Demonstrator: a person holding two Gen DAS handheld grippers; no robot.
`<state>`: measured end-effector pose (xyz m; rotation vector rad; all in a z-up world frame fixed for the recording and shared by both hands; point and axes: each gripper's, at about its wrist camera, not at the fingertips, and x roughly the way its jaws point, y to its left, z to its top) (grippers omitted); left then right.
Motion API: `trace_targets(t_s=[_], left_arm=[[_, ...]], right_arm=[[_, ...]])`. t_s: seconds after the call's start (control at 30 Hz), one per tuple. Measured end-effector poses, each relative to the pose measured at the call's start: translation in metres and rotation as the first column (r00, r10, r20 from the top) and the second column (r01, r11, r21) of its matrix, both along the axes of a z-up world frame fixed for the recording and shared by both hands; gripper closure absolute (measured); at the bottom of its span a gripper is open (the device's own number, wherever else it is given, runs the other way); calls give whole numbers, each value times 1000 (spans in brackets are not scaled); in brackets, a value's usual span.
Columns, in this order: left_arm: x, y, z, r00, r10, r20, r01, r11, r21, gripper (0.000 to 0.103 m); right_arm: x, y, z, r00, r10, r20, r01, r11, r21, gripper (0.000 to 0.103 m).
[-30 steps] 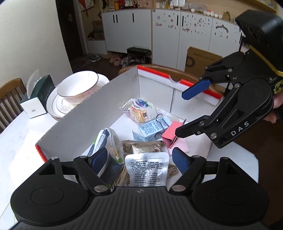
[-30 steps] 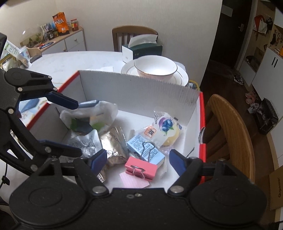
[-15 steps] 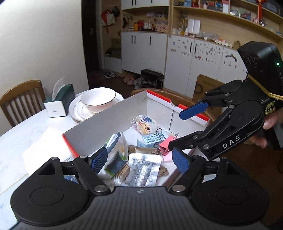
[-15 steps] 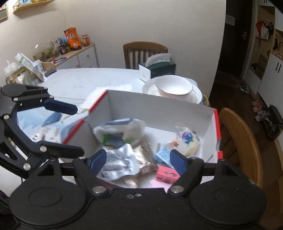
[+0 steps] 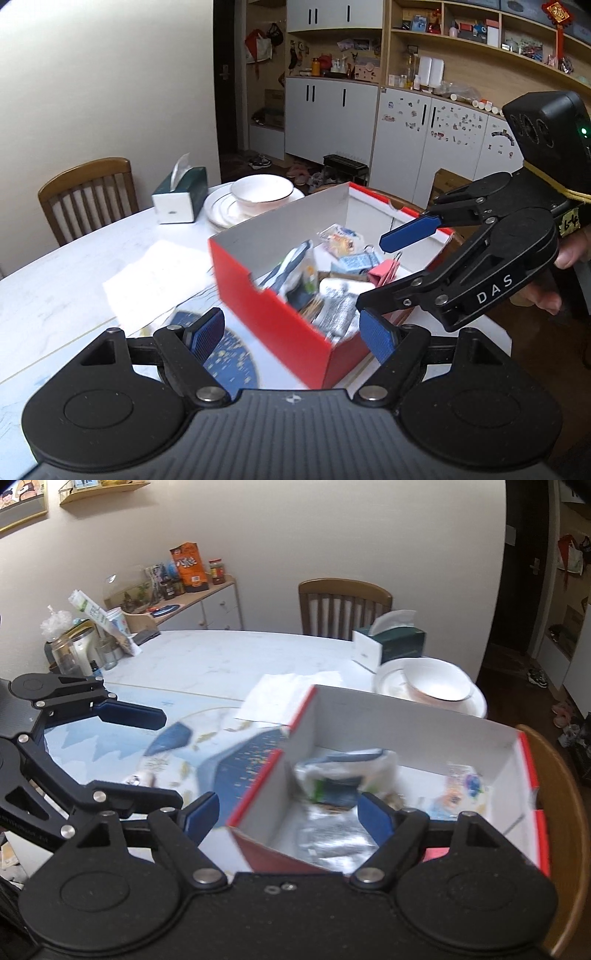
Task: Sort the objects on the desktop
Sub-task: 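Withdraw both grippers from the red box back over the table, then grasp the clear bag of white beads with the left gripper while the right grasps the white tooth plush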
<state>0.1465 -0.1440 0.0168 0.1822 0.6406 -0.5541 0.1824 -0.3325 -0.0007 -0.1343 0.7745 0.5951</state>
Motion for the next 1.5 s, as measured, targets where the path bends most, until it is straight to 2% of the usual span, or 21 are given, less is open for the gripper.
trace_targets(t_s=[0.17,0.27,0.47,0.7,1.13,1.5], left_arm=[[-14,39,1,1000,18,5,-18,1000,0,23],[-23,65,0,999,38,0,-38,999,-3,17],[-36,112,-5,998,64,-14,-64,998,-8,17],[-50,152,-13,997,76,-13,-76,997,2,4],[-63,220,-57,993,92,-71,-90,996,23,3],[-63,240,-92,987,89,-134,-84,996,41,3]], right_arm=[[-13,37,-2,1000,11,4,-11,1000,14,14],[-20,59,-5,1000,14,-2,-14,1000,24,12],[-31,101,-13,1000,19,-14,-19,999,35,9],[-42,145,-27,999,13,-31,-12,1000,26,8],[-40,202,-57,997,-19,-73,17,1000,-16,7],[-28,233,-81,995,-18,-94,11,997,-76,7]])
